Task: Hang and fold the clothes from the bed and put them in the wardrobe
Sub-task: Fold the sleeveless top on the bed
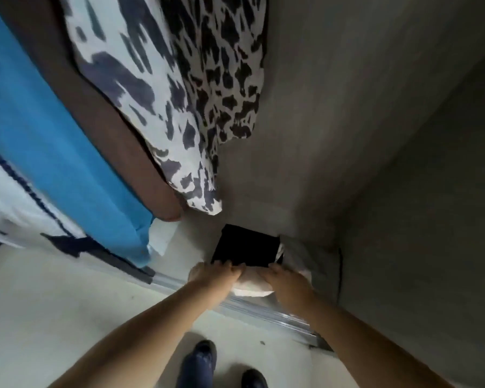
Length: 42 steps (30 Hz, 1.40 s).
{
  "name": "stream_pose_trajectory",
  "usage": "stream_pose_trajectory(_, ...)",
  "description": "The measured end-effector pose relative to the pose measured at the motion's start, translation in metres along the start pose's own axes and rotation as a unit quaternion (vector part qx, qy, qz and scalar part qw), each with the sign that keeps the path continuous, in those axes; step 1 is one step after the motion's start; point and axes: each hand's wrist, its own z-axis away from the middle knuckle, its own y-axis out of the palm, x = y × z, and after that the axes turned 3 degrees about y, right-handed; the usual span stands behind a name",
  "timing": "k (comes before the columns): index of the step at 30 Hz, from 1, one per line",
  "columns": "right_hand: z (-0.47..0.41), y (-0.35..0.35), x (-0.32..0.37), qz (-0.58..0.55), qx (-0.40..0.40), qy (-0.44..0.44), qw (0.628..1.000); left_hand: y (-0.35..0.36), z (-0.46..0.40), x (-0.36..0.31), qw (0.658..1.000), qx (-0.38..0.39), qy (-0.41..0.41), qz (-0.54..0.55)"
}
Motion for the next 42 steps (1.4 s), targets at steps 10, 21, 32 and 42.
stream_pose_trajectory(10,-0.224,0.099,-0.069,0.041,-0.102,0.104,0.989,0.101,-0.253,0.075,0.983,-0.168,0.045,-0.06)
stream_pose_trajectory(21,-0.288,0.283,-0.094,-0.008,-0.029,0.072,0.997,0.269,-0.339,0.073,0.998,-0.01,0.062,0.012)
stream_pose_trajectory(32,-0.189,0.123,-0.065,-0.085,0.002,0.093,0.992,0.133,-0.233,0.059,0.995,0.006,0.079,0.058)
stream_pose_trajectory(42,-0.021,-0.059,-0.04,-0.068,-0.101,0.193,0.974,-0.08,-0.093,-0.006,0.976,-0.102,0.09,0.169)
